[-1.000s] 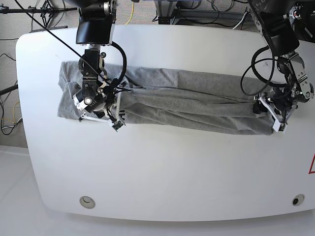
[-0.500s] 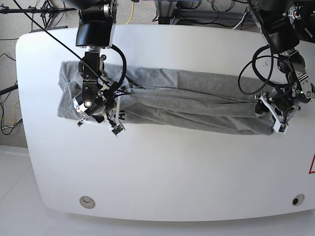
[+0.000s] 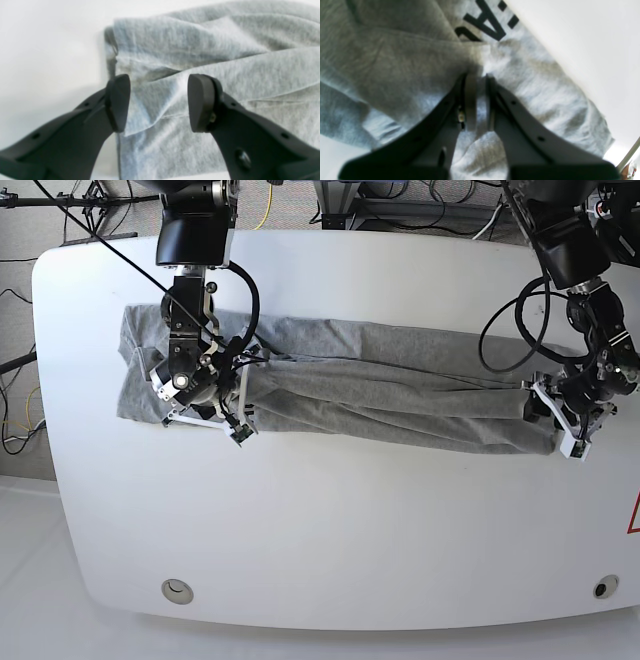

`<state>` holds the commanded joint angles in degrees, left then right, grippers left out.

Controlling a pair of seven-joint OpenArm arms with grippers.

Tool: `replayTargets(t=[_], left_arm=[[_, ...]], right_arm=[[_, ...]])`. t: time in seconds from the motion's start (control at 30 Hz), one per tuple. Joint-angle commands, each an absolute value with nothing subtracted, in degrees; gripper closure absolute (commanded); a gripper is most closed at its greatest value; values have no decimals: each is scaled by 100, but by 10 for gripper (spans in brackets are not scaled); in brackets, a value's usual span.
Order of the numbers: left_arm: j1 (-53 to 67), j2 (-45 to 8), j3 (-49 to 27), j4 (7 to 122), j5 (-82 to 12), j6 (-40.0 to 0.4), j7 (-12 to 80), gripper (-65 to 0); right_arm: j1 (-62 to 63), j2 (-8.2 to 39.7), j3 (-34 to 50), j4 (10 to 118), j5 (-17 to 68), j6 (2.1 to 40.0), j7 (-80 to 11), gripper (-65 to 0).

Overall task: Fold the T-shirt properly
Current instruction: 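Adjust the right gripper's hold on the strip end, pinching fabric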

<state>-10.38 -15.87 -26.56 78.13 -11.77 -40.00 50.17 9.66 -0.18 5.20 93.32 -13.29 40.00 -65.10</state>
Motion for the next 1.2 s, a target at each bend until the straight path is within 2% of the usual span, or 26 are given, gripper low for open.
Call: replayTargets(t=[0.57,0.7,1.03,1.2], left_arm=[[-874,-1633,-2699,7629,-1200,-4000,5011,-340],[-920,-1727,-2700,7586,-1164,-4000,5040,-338],[-967,-1806,-2738,7633,-1161,-4000,5095,-343],[-963,-1800,-2742,7625,-1156,-4000,5097,-339]], right_arm=[[574,21,151,9354,-1329,4000,-5873,-61],[536,-4,296,9399,-1323,4000,-5724,-62],[705,-41,622,9530,-1402,4000,-5829,-63],[706,-76,625,9680,-1110,4000,-6152,-72]])
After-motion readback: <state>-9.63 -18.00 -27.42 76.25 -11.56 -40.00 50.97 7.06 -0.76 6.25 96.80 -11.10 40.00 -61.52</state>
